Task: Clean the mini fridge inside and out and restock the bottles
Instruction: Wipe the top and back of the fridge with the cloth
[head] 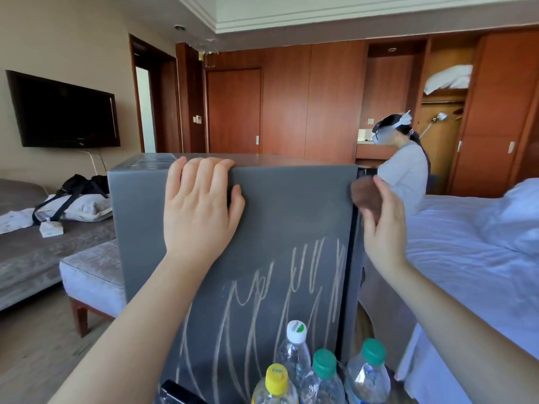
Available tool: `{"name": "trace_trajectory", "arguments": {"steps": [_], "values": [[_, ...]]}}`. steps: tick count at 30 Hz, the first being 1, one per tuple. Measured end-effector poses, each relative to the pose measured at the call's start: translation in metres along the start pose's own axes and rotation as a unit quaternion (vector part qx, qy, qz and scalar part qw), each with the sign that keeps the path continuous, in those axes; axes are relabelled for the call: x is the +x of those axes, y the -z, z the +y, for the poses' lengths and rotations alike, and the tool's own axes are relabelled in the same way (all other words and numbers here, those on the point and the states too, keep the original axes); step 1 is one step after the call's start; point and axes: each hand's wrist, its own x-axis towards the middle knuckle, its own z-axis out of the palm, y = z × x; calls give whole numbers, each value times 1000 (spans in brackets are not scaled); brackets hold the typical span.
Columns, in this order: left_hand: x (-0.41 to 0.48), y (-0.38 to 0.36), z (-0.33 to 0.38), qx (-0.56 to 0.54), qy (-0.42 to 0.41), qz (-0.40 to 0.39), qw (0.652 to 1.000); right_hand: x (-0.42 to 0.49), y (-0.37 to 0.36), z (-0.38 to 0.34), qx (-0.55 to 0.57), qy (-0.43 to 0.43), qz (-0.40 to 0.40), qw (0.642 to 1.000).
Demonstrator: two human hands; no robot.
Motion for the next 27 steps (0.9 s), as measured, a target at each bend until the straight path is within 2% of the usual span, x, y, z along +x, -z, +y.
{"name": "trace_trajectory", "arguments": {"steps": [2, 5, 7, 11, 14, 16, 19, 21, 24, 27], "values": [[0, -1, 0, 3, 0, 7, 1000, 22, 3, -10, 4, 16, 30, 999], [-1, -2, 2, 1, 3, 15, 1000, 23, 1, -6, -43, 79, 22, 996], [1, -2, 2, -3, 3, 21, 1000, 0, -1, 6, -61, 76, 12, 995], [1, -2, 2, -10, 1, 36, 999, -57, 6, 28, -98, 59, -86, 990], [-1, -2, 2, -17, 4, 32, 999, -63, 20, 33, -119, 93, -150, 977], [-1, -1, 2, -18, 5, 29, 999, -46, 29, 24, -118, 115, -137, 977], [-1, 0, 2, -19, 2, 27, 999, -3, 32, -4, -96, 89, -52, 990], [-1, -1, 2, -17, 4, 26, 1000, 14, 24, -19, -81, 107, -26, 991], [-1, -1, 3, -15, 8, 26, 1000, -1, 10, -15, -76, 144, -36, 986], [-1, 0, 3, -17, 11, 18, 1000, -59, 6, 11, -74, 83, -60, 992]]}}
